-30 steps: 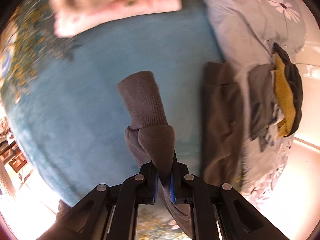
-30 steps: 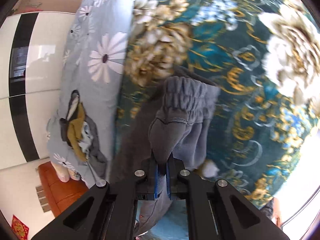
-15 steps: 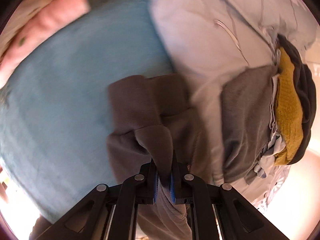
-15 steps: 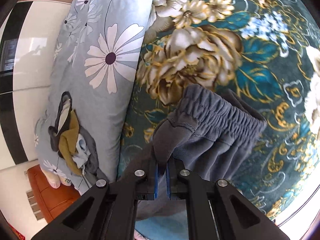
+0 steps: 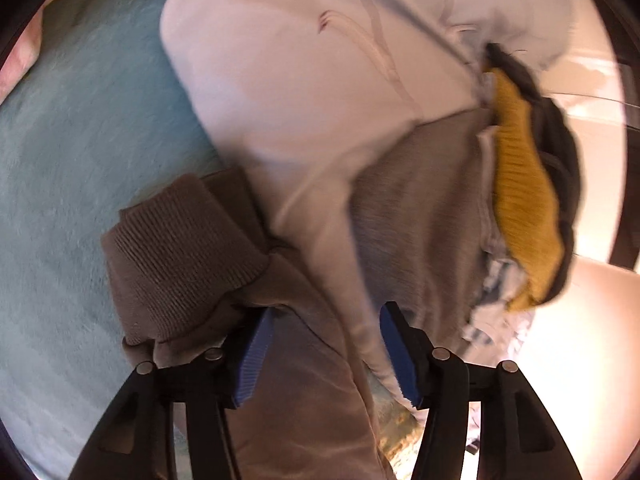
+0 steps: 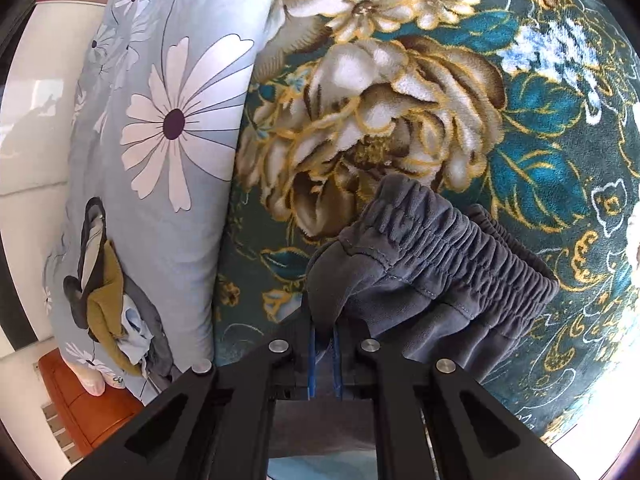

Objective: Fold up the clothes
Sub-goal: 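Grasp the ribbed cuff with the left gripper while the right gripper grasps the waistband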

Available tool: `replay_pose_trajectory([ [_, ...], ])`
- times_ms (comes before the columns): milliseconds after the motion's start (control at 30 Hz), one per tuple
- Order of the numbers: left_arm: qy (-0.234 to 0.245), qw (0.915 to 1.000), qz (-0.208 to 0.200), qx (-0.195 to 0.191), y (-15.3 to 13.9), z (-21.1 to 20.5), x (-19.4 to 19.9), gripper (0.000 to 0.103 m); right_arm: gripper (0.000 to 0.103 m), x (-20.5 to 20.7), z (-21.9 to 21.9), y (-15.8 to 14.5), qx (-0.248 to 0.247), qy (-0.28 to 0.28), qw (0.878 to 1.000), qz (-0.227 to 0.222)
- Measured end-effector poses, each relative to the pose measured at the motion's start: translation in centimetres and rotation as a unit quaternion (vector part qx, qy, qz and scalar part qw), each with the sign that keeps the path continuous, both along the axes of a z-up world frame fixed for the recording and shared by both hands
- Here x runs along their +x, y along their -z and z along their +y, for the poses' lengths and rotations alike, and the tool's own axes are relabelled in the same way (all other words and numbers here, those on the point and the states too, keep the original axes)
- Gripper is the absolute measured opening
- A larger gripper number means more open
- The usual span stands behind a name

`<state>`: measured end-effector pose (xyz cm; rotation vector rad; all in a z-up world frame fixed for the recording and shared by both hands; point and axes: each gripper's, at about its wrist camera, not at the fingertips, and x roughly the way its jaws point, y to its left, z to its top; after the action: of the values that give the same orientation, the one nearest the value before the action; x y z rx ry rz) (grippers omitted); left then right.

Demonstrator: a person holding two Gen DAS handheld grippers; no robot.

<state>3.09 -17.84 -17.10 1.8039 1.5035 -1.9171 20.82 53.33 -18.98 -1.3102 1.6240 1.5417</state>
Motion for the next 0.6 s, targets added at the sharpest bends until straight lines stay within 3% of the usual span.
replay_pose_trajectory([
  [100,-0.031,0.9985,0.044,-0.003,-2.2,-2.4,2.4,0.064,0.010,-0.3,0.0,0.1,0.004,-0.005,1.000,-0.002],
  [200,-0.050,0.9962,0.040,-0.059,-3.4,-4.7,5.2,0.069,0.010,-0.6,-0.1,-0.1,0.013,-0.015,1.000,-0.008],
  [300,-0.014,0.9951,0.008,-0.097,-2.3,-5.8,6.3,0.070,0.010,-0.6,-0.3,-0.1,0.017,-0.015,1.000,-0.009],
  [467,0.050,0.9939,0.003,-0.098,-0.5,-4.7,6.0,0.070,0.011,-0.4,-0.6,-0.4,0.026,-0.012,1.000,-0.009],
  [600,0.080,0.9888,-0.017,-0.125,2.0,-3.5,5.5,0.070,0.035,-0.6,-0.9,-2.2,0.044,-0.035,0.998,0.011],
])
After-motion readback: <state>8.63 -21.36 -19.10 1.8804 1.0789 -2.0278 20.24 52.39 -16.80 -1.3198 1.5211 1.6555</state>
